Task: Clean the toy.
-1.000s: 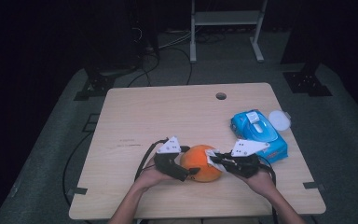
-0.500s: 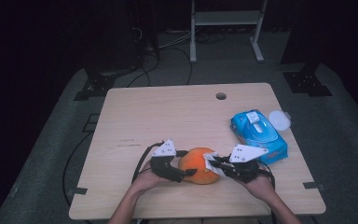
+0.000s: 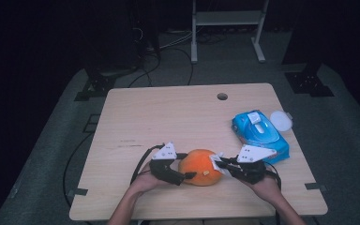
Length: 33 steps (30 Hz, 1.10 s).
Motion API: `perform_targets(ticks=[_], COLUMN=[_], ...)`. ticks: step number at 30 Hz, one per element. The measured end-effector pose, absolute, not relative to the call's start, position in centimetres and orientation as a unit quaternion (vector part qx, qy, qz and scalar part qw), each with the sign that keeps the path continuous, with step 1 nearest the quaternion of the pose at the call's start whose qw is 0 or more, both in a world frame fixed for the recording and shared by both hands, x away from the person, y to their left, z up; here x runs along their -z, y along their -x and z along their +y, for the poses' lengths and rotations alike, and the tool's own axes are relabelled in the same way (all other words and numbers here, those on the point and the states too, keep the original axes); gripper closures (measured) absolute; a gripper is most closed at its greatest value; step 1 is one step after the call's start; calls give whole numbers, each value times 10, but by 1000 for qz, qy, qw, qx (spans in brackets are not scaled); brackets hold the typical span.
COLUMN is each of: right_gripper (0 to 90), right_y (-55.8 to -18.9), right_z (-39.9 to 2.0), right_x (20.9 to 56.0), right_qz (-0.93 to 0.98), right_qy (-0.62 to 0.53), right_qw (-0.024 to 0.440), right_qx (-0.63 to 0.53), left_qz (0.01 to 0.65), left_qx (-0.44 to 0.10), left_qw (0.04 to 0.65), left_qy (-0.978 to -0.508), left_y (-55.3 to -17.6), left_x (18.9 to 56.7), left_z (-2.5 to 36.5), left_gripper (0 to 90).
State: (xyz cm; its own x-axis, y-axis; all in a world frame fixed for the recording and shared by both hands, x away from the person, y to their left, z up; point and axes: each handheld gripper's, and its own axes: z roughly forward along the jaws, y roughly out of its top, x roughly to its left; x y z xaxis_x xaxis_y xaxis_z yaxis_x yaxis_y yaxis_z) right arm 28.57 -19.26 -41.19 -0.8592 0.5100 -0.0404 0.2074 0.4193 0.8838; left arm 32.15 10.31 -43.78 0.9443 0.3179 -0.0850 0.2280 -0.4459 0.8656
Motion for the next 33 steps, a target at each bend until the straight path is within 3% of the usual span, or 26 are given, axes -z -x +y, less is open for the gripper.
perform_targets(ticks=[7, 18, 33], right_gripper=[848, 847, 847], right_y=[-286, -277, -281], right_z=[-194, -178, -195], right_x=[413, 406, 414], right_qz=[830, 832, 831], right_qy=[-216, -193, -218], right_qw=[148, 146, 156], right_qx=[-492, -499, -487], left_qz=[180, 161, 138], left_qx=[4, -26, -39], left_qw=[537, 504, 495], left_qy=[-824, -848, -857], left_y=[-325, -318, -311], left_x=[429, 435, 435], left_z=[109, 100, 98], left_gripper=[124, 249, 255])
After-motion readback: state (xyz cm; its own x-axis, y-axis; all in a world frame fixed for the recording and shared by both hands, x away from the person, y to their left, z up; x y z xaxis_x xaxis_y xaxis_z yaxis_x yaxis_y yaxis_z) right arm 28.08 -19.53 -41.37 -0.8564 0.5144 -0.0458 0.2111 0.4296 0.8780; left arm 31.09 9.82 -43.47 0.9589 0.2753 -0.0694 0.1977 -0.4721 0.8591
